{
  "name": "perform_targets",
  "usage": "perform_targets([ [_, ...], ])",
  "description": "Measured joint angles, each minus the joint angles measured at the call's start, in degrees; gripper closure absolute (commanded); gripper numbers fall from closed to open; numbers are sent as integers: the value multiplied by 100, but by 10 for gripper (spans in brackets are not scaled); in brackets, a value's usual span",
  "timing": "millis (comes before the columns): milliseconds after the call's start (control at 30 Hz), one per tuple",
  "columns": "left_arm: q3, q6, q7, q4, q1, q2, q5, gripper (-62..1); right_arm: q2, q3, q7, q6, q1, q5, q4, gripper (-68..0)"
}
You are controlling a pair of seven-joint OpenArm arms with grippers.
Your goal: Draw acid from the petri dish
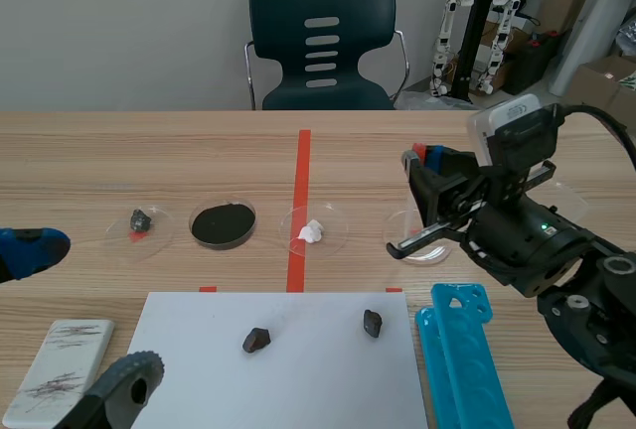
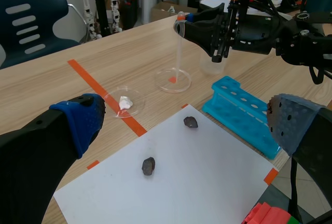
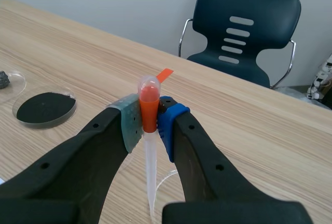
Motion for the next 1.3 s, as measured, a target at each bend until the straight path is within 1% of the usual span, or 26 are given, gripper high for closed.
perform_targets([
  [100, 0, 0, 0, 0, 0, 0, 0, -623, -52, 2, 76, 2, 129, -227, -356, -76],
  [167, 0, 0, 0, 0, 0, 0, -2, -623, -57, 2, 363, 4, 236, -326, -616, -76],
  [267, 0, 0, 0, 0, 0, 0, 0, -623, -52, 2, 575, 2, 369, -468, -859, -77],
  [433, 0, 0, 0, 0, 0, 0, 0, -623, -52, 2, 1010, 2, 490, -697, -1058, -77],
  [567, 0, 0, 0, 0, 0, 0, 0, -623, -55, 2, 1207, -2, 522, -702, -1143, -77],
  [700, 0, 0, 0, 0, 0, 0, 0, -623, -55, 2, 1241, -133, 522, -702, -1252, -77],
  [900, 0, 0, 0, 0, 0, 0, 0, -623, -42, 2, 1405, -136, 522, -706, -1473, -77],
  [1300, 0, 0, 0, 0, 0, 0, 0, -623, -44, 2, 1403, -197, 522, -708, -1473, -81],
])
